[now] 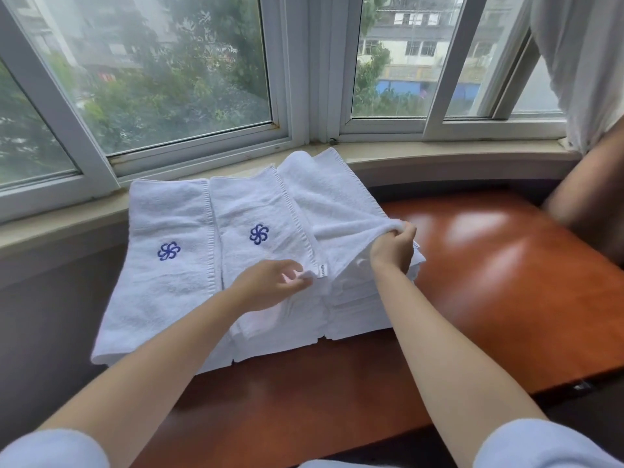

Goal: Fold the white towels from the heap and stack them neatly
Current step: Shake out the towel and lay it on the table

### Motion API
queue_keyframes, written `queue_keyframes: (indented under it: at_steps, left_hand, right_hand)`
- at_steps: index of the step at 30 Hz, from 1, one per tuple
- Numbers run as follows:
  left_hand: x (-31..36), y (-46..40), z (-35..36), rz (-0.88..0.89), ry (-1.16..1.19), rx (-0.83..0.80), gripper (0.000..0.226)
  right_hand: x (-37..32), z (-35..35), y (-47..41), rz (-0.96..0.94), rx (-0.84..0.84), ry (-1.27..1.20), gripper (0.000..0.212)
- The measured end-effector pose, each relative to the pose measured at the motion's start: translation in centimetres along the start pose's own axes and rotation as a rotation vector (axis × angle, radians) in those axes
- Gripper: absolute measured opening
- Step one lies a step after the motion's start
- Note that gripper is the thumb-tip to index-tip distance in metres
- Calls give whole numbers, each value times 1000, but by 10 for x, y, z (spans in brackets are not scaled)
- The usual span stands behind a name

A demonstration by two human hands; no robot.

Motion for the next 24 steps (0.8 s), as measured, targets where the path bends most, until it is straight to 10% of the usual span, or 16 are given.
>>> queue_keyframes:
  at_steps: [3,6,9,14,17,21,24]
  left_hand:
    - [-4,-15,-12,-19,71,-16,60]
    - [3,-33,-16,15,223,-63,68]
    - [6,-58,-17,-65,394,166,49]
    - [-46,-60,-29,-620,152,516,47]
    - [-85,-54,-32,-795,237,497,56]
    - [-109,-54,-35,-722,500,581,30]
    - [-113,-56,-39,-667,711,564,18]
  right_hand:
    - [2,0,0,-101,-16,183,36]
    - [-4,8,8,-588,31,514,54]
    - [-13,9,17,-850,37,532,54]
    - [-18,21,51,-1098,-187,637,35]
    - [-22,42,81,-1066,-527,804,35]
    - [-17,44,115,-1074,-363,389,20]
    - [-12,51,116,-814,-344,546,30]
Point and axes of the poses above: each hand's wrist, its own y-axis away from the middle knuckle, its own z-axis out of the palm, x = y × z, the point moved 2 cm from there along -y, towards the middle knuckle, and after that the axes turned 7 degrees about y, right-handed, at the moved point
